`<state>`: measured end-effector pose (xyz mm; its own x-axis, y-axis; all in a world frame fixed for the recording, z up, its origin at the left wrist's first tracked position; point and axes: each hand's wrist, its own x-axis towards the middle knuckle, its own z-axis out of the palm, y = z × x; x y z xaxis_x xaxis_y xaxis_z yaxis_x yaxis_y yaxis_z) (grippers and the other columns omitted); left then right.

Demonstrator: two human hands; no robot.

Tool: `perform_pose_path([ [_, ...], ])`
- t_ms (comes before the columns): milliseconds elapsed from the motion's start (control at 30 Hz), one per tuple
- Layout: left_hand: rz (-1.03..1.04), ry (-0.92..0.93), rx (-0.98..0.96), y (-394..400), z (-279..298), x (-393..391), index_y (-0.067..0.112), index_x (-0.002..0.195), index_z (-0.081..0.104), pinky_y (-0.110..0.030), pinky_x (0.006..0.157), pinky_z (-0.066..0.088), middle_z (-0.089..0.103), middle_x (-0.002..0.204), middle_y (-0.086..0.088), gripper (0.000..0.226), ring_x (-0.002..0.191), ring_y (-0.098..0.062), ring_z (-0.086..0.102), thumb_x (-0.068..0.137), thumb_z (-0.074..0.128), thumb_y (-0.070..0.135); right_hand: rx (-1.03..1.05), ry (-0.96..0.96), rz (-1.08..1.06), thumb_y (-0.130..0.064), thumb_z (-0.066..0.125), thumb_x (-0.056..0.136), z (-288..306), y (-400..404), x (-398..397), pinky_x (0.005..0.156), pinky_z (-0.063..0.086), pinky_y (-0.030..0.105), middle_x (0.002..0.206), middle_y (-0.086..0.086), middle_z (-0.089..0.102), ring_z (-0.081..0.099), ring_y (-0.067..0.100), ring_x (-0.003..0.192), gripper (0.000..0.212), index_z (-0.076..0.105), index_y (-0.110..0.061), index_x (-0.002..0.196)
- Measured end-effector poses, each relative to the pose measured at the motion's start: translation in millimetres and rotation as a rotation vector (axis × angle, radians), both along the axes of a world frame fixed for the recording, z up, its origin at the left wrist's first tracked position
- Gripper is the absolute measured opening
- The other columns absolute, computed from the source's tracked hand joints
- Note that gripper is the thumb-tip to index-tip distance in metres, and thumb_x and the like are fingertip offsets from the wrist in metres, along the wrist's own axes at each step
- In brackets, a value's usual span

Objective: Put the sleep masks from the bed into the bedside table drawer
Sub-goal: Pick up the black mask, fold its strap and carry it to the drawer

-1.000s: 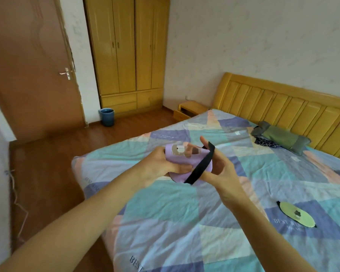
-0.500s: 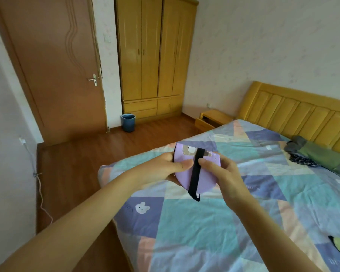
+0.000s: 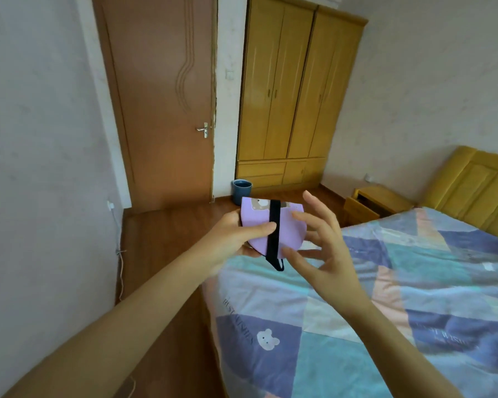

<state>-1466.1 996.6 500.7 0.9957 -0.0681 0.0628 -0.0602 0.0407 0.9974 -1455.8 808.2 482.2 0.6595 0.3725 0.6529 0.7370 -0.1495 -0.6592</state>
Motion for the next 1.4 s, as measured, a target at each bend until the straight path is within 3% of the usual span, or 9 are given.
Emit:
perform_pose_path([
  [200, 0.022, -0.010, -0.001, 67.8, 4.2, 14.1, 0.015, 0.121, 0.058, -0.036, 0.078, 0.057, 0.068, 0.113, -0.012, 0.036, 0.100, -0.025, 0.067, 0.086, 0.063, 0.018, -0.056, 0.015, 0.257, -0.010, 0.069, 0.083, 3.6, 74.3, 45.4, 0.085, 0.051, 0.018, 0.146, -0.006, 0.040, 0.038, 0.012, 0.136, 0.037, 0.062, -0.017, 0.119],
  [400, 0.136, -0.027, 0.085, 127.7, 3.6, 55.5, 0.020, 0.119, 0.059, -0.030, 0.075, 0.057, 0.070, 0.109, -0.003, 0.033, 0.098, -0.017, 0.067, 0.088, 0.058, 0.032, 0.046, 0.089, 0.415, 0.003, 0.070, 0.078, -3.4, 142.9, 116.1, 0.094, 0.047, 0.021, 0.138, 0.006, 0.051, 0.045, 0.017, 0.132, 0.034, 0.066, -0.005, 0.111],
  [533, 0.399, -0.083, 0.290, 177.6, 10.5, 101.8, 0.027, 0.114, 0.057, -0.027, 0.070, 0.056, 0.069, 0.097, 0.007, 0.031, 0.080, -0.012, 0.069, 0.090, 0.050, 0.046, 0.065, 0.050, 0.407, -0.004, 0.072, 0.076, -2.6, 183.9, 182.9, 0.096, 0.046, 0.021, 0.135, 0.007, 0.055, 0.048, 0.017, 0.129, 0.032, 0.068, -0.003, 0.108],
  [633, 0.512, -0.139, 0.441, 221.4, 18.3, 140.8, 0.029, 0.108, 0.057, -0.024, 0.068, 0.052, 0.070, 0.090, 0.008, 0.023, 0.075, -0.010, 0.069, 0.091, 0.052, 0.044, 0.071, 0.043, 0.391, -0.008, 0.072, 0.076, 2.8, 214.6, 234.8, 0.098, 0.045, 0.022, 0.134, 0.003, 0.056, 0.049, 0.015, 0.128, 0.031, 0.069, -0.008, 0.106],
  [800, 0.554, -0.187, 0.527, 274.7, 30.0, 197.4, 0.030, 0.104, 0.059, -0.021, 0.068, 0.045, 0.068, 0.086, 0.008, 0.019, 0.077, -0.012, 0.067, 0.087, 0.063, 0.035, 0.003, 0.022, 0.377, -0.006, 0.073, 0.078, 16.4, 262.8, 305.7, 0.097, 0.049, 0.025, 0.134, -0.003, 0.055, 0.047, 0.011, 0.128, 0.033, 0.069, -0.015, 0.109],
  [967, 0.596, -0.205, 0.697, 315.4, 25.0, 237.2, 0.035, 0.110, 0.057, -0.021, 0.082, 0.049, 0.065, 0.096, 0.013, 0.023, 0.090, -0.005, 0.062, 0.087, 0.060, 0.040, 0.008, 0.009, 0.378, -0.013, 0.072, 0.078, 22.9, 299.0, 354.2, 0.095, 0.052, 0.033, 0.133, -0.005, 0.054, 0.047, 0.010, 0.128, 0.032, 0.068, -0.016, 0.109],
  [1133, 0.551, -0.182, 0.834, 366.5, 19.2, 286.3, 0.037, 0.116, 0.054, -0.021, 0.080, 0.048, 0.064, 0.100, 0.018, 0.028, 0.092, 0.000, 0.061, 0.088, 0.057, 0.040, 0.003, 0.024, 0.374, -0.009, 0.072, 0.079, 24.0, 339.4, 411.6, 0.095, 0.052, 0.040, 0.134, -0.006, 0.053, 0.047, 0.013, 0.129, 0.032, 0.068, -0.016, 0.110],
  [1300, 0.528, -0.211, 1.136, 433.6, 17.8, 347.1, 0.048, 0.124, 0.043, -0.009, 0.073, 0.039, 0.055, 0.111, 0.031, 0.037, 0.097, 0.011, 0.053, 0.088, 0.053, 0.049, 0.007, 0.027, 0.355, -0.008, 0.073, 0.079, 22.7, 397.6, 469.3, 0.091, 0.053, 0.025, 0.132, -0.009, 0.054, 0.047, 0.010, 0.128, 0.030, 0.069, -0.017, 0.108],
  [1400, 0.503, -0.245, 1.192, 476.0, 22.6, 387.7, 0.046, 0.127, 0.043, -0.010, 0.076, 0.039, 0.053, 0.115, 0.029, 0.041, 0.100, 0.008, 0.052, 0.088, 0.054, 0.049, -0.023, 0.040, 0.337, -0.005, 0.071, 0.079, 27.3, 437.5, 504.3, 0.088, 0.049, 0.014, 0.132, -0.011, 0.053, 0.046, 0.006, 0.128, 0.032, 0.069, -0.018, 0.108],
])
